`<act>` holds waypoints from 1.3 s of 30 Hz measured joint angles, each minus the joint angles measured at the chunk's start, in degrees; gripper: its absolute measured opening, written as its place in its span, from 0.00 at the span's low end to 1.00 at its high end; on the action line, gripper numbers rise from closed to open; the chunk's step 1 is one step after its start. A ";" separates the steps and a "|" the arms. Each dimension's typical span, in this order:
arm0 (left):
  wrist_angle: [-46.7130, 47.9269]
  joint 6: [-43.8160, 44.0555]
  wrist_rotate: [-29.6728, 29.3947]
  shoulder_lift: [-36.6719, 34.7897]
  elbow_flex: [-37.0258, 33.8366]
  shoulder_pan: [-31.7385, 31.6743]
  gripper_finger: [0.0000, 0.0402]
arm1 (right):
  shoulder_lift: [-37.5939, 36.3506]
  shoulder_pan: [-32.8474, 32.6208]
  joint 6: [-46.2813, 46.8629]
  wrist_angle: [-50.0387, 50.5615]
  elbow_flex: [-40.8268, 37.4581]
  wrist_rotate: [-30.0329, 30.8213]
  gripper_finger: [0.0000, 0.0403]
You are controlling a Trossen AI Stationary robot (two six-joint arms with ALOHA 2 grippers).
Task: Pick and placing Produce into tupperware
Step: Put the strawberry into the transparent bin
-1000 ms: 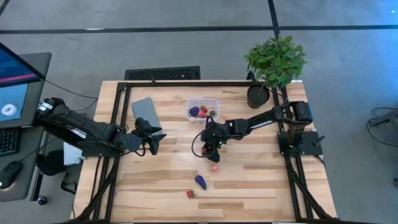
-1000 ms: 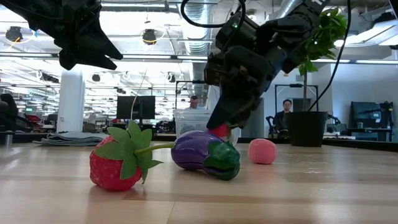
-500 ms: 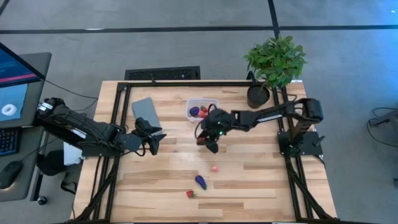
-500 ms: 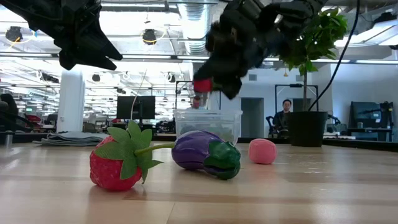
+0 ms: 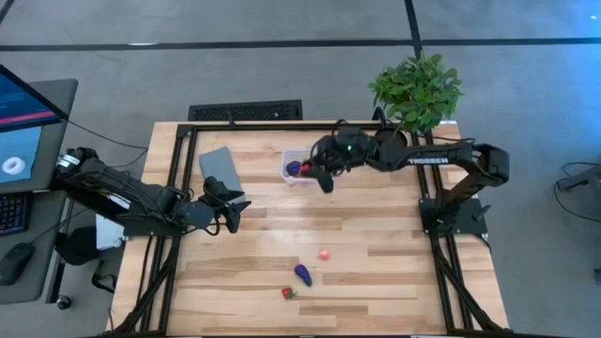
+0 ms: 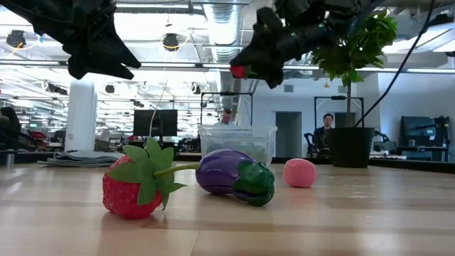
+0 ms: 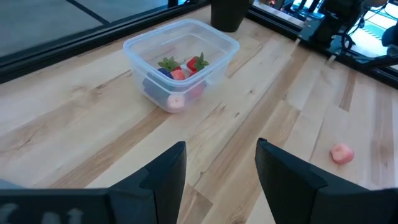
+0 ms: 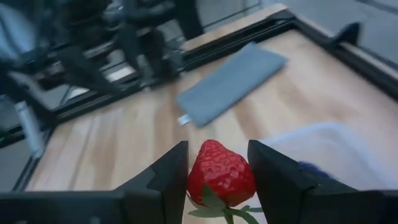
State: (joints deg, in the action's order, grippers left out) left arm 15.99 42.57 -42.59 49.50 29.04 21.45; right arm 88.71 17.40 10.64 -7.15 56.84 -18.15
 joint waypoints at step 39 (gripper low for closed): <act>-0.02 -0.33 -0.61 0.00 0.00 0.01 0.45 | 0.57 10.37 -1.58 2.51 -0.04 1.05 0.44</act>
State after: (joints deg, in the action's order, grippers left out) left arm 15.97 42.24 -43.20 49.50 29.04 21.46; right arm 89.27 27.77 9.06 -4.64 56.80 -17.11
